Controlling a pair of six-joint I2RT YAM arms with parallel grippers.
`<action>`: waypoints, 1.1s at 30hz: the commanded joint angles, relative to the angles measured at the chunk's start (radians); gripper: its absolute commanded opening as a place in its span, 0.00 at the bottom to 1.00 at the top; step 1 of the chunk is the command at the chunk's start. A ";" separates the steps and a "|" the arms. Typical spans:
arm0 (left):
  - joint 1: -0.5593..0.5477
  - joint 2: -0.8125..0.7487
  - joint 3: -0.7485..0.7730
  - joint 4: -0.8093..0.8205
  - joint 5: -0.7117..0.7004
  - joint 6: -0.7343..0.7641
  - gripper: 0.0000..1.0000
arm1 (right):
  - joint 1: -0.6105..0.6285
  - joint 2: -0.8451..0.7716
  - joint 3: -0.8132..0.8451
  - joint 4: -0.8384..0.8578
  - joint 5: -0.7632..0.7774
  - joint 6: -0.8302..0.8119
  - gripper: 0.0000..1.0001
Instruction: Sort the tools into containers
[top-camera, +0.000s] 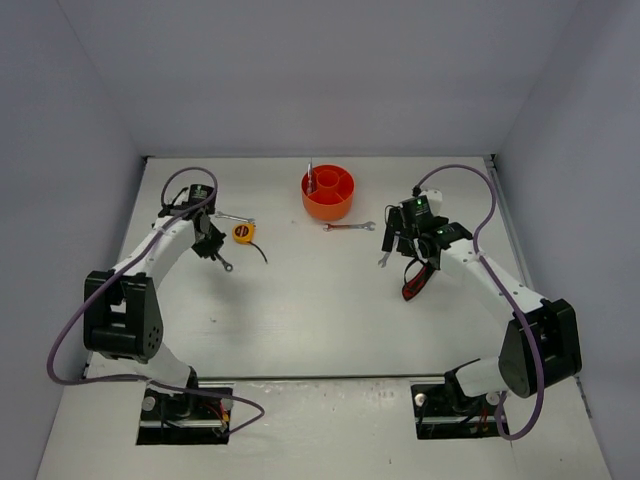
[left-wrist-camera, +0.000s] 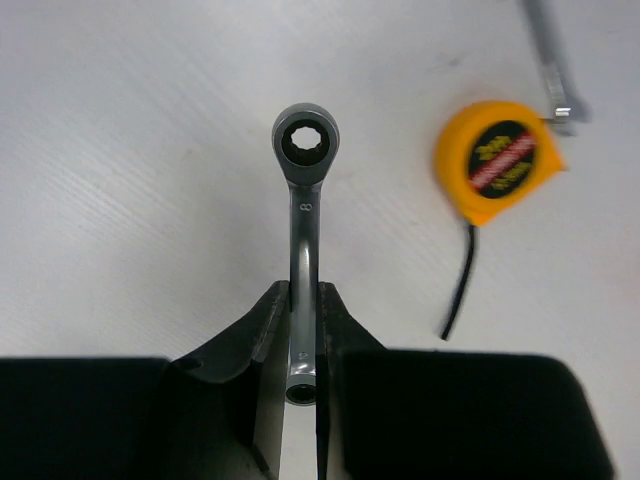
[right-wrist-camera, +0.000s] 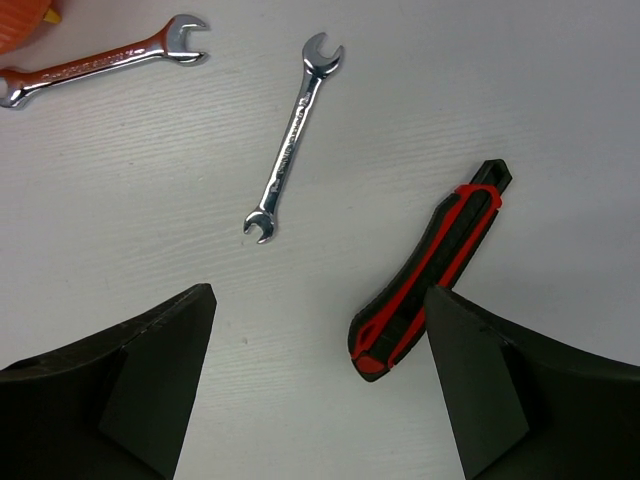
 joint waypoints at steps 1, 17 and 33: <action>-0.079 -0.110 0.082 0.055 -0.070 0.185 0.00 | -0.004 -0.040 0.089 0.042 -0.076 -0.005 0.82; -0.348 -0.204 0.091 0.454 0.399 0.709 0.00 | 0.006 -0.093 0.282 0.126 -0.423 -0.075 0.75; -0.507 -0.190 0.189 0.470 0.507 0.726 0.00 | 0.101 0.007 0.342 0.301 -0.533 0.001 0.71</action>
